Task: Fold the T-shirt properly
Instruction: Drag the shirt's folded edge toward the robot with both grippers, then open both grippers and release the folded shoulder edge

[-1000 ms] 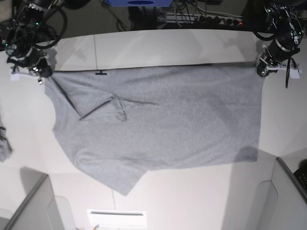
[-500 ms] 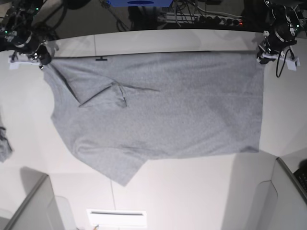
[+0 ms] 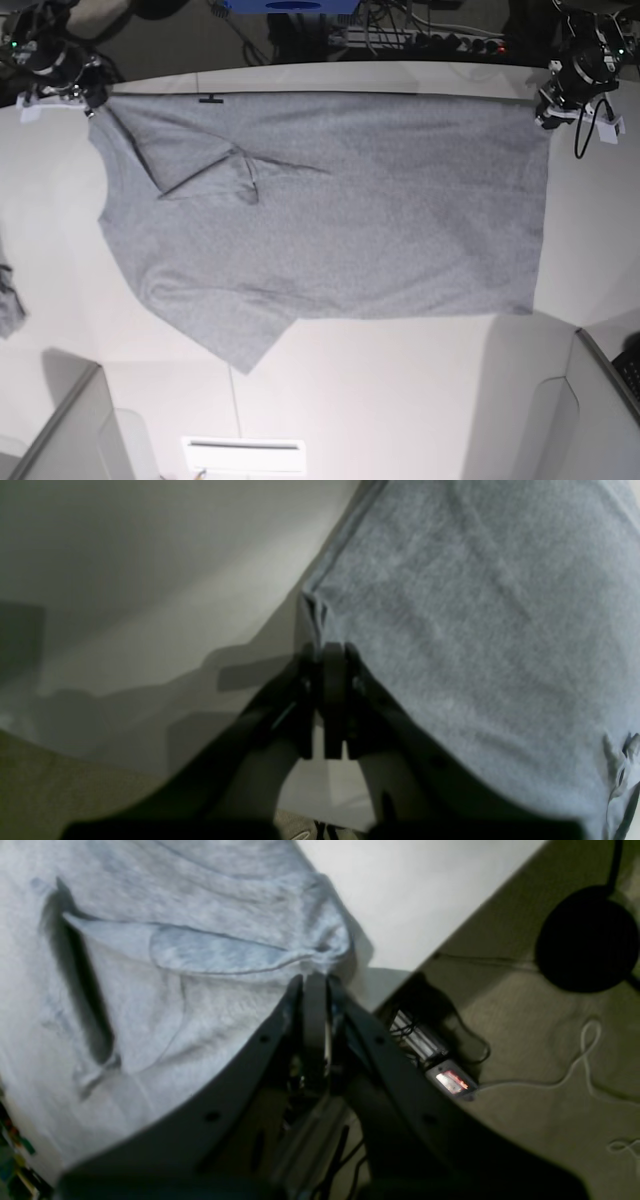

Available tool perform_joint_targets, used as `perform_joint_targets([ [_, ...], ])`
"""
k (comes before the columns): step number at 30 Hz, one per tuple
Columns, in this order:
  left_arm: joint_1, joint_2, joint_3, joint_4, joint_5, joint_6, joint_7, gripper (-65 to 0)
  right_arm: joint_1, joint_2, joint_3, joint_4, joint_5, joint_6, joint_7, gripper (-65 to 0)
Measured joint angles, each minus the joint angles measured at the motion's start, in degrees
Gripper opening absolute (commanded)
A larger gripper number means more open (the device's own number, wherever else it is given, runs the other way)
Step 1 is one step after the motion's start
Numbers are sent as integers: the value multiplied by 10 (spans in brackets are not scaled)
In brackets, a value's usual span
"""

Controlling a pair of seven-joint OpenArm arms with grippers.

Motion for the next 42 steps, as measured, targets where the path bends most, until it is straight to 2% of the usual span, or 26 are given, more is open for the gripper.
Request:
perform_joint_targets([
  [4, 4, -8, 0, 0, 0, 0, 0, -650, 0, -13, 0, 19, 1, 0, -5, -650],
  [19, 59, -7, 0, 1, -1, 0, -2, -650, -2, -12, 0, 19, -1, 0, -5, -650],
  [42, 58, -10, 0, 1, 0, 0, -1, -650, -23, -11, 0, 20, 1, 0, -4, -650],
])
